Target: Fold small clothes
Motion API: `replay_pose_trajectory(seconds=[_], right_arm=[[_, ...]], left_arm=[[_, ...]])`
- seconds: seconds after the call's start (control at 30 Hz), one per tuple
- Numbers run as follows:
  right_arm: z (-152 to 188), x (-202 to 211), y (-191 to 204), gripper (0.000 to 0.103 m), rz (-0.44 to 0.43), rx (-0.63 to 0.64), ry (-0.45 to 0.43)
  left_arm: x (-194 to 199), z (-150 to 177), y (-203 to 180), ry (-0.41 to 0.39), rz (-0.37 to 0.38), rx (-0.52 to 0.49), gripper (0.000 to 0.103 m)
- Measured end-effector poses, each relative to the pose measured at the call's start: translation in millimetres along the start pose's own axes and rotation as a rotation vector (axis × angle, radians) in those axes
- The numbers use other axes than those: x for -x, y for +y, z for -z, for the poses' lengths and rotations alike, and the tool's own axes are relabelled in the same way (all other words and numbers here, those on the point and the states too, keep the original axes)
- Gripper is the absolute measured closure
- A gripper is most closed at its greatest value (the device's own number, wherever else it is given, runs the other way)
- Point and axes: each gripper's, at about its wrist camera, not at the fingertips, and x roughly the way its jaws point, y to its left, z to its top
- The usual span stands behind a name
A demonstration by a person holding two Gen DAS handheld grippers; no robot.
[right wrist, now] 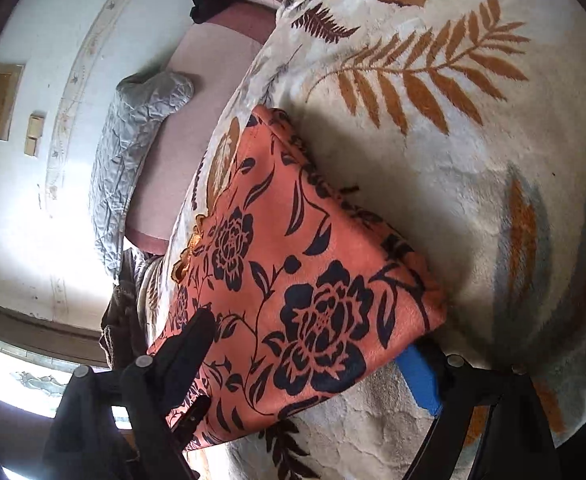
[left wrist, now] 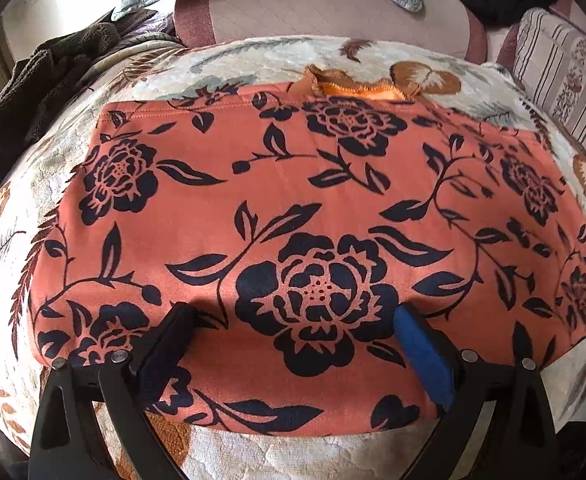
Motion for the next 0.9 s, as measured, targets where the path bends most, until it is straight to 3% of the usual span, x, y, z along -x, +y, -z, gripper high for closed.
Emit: replay_pose_trajectory(seconds=[0.1,0.2,0.23,0.33,0.4,0.43,0.47,0.57,0.7,0.8,0.9], right_arm=[[-2.1,4.0,6.5,0.029,0.038,0.031,-0.020],[-1.6,5.5,13.4,0.030,0.057,0.084,-0.027],[-1.3,3.6,13.1,0.030,0.076,0.092,-0.026],[-4.5,-3.9,11.1,0.029,0.093,0.089,-0.038],[-7.7,-10.2,19.1,0.033,0.127,0.139,-0.042],[-9.0,-14.0,26.5,0.068,0.162,0.181,-0.037],[-10.1,-19.0,34.5,0.092,0.189,0.218,-0.011],[-4.9,-13.6,69.0,0.092,0.243,0.349,-0.050],[22.6,7.0,137.7,0.093,0.207,0.567,-0.142],[53.0,9.3,179.9,0.093,0.161,0.715,-0.170],[87.0,-9.4,203.1,0.093,0.120,0.825,-0.137]], left_arm=[[11.7,-2.7,-0.1,-0.018,-0.004,-0.003,0.004],[45.8,-4.0,-0.6,-0.175,-0.021,-0.015,0.004],[44.0,-4.8,-1.0,-0.170,-0.011,-0.019,0.004],[2.3,-2.9,-6.4,0.001,-0.013,-0.034,0.003],[1.5,-1.1,-4.2,-0.034,-0.008,-0.016,0.002],[2.0,-1.8,-4.1,-0.024,-0.006,-0.013,0.002],[2.3,-2.5,-3.4,-0.021,-0.002,-0.008,0.002],[3.5,-4.2,-0.4,-0.014,0.016,-0.011,0.002],[13.5,-8.6,22.5,-0.019,0.062,0.047,0.003],[36.7,-14.6,58.6,-0.075,0.138,0.160,0.003],[64.5,-26.7,107.2,-0.153,0.247,0.297,0.003]])
